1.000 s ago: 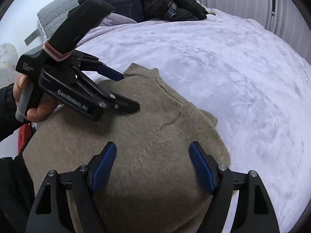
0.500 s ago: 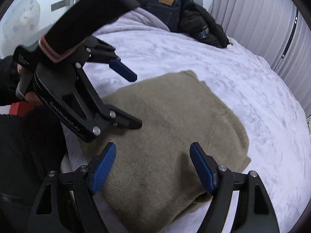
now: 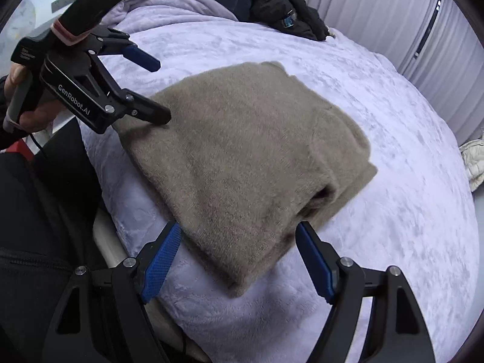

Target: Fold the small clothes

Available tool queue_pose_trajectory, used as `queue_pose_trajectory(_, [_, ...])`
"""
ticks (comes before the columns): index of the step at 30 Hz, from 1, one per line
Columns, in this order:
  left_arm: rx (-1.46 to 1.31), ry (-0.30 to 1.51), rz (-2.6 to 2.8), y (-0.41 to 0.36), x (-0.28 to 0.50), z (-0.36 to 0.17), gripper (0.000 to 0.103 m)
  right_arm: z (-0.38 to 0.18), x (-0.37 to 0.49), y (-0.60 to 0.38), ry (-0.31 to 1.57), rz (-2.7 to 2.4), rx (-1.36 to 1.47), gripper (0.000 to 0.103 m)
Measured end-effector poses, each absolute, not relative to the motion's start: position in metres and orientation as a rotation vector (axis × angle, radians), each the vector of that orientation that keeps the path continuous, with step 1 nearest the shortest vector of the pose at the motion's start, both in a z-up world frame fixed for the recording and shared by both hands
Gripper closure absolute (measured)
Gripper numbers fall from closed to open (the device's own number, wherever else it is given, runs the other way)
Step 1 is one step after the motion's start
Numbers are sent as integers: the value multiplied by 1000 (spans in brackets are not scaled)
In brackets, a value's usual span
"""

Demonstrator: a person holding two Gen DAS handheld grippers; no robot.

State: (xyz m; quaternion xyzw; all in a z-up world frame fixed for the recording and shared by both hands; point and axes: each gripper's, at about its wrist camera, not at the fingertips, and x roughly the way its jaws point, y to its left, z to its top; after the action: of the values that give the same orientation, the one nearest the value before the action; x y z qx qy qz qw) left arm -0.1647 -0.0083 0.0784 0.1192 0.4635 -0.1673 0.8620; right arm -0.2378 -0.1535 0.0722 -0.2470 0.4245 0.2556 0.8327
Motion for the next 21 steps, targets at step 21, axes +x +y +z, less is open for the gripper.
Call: queue_pose_trajectory(21, [135, 1043, -78, -15, -119, 67, 1, 68, -164, -154, 993, 231, -145, 20])
